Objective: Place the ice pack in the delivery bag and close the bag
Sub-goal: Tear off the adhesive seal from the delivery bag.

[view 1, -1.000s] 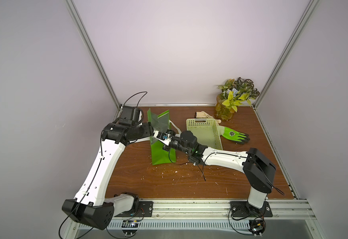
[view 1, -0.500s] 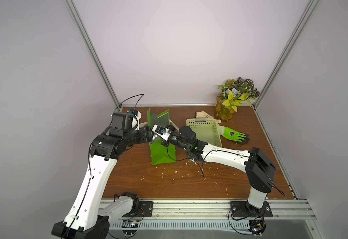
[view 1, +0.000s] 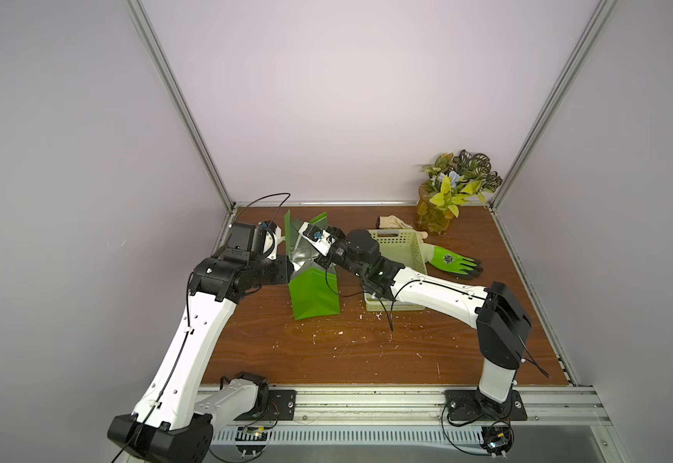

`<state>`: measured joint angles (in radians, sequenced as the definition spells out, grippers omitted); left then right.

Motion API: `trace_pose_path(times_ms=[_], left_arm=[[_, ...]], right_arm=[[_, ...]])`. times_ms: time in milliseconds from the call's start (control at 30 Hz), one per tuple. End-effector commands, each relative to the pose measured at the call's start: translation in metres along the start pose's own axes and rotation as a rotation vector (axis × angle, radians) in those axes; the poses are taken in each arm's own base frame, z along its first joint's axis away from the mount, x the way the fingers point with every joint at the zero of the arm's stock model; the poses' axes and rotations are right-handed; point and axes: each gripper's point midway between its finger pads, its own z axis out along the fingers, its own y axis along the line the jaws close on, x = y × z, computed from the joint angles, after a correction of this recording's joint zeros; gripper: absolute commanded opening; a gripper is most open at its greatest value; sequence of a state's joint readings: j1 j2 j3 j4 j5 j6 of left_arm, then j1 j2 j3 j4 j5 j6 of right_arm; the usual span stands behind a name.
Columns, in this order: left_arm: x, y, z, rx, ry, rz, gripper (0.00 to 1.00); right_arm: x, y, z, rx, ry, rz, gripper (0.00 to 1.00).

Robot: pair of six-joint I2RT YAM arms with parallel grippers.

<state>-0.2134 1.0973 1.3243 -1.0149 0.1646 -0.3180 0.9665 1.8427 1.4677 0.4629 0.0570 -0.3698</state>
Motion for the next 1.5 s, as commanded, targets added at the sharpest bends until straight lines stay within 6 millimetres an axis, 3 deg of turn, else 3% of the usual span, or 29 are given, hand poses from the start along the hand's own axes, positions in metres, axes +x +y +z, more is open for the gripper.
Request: trace_pose_path(times_ms=[0, 267, 867, 1233, 1467], left_arm=[[-0.002, 0.013, -0.007, -0.074, -0.027, 0.006, 0.31], [-0.005, 0.012, -0.014, -0.073, -0.052, -0.003, 0.3], [0.003, 0.029, -0.004, -0.154, -0.031, -0.027, 0.29], [-0.008, 0.028, -0.011, -0.158, -0.062, -0.032, 0.31], [-0.008, 0.031, -0.004, -0.179, -0.042, -0.034, 0.25]], right_arm=[[-0.013, -0.031, 0.001, 0.097, -0.002, 0.006, 0.0], [-0.01, -0.083, 0.005, 0.226, 0.063, -0.02, 0.0], [-0.015, -0.247, 0.001, 0.556, 0.123, -0.013, 0.0], [-0.02, -0.293, -0.036, 0.657, 0.218, -0.01, 0.0], [-0.016, -0.292, -0.043, 0.634, 0.227, -0.007, 0.0]])
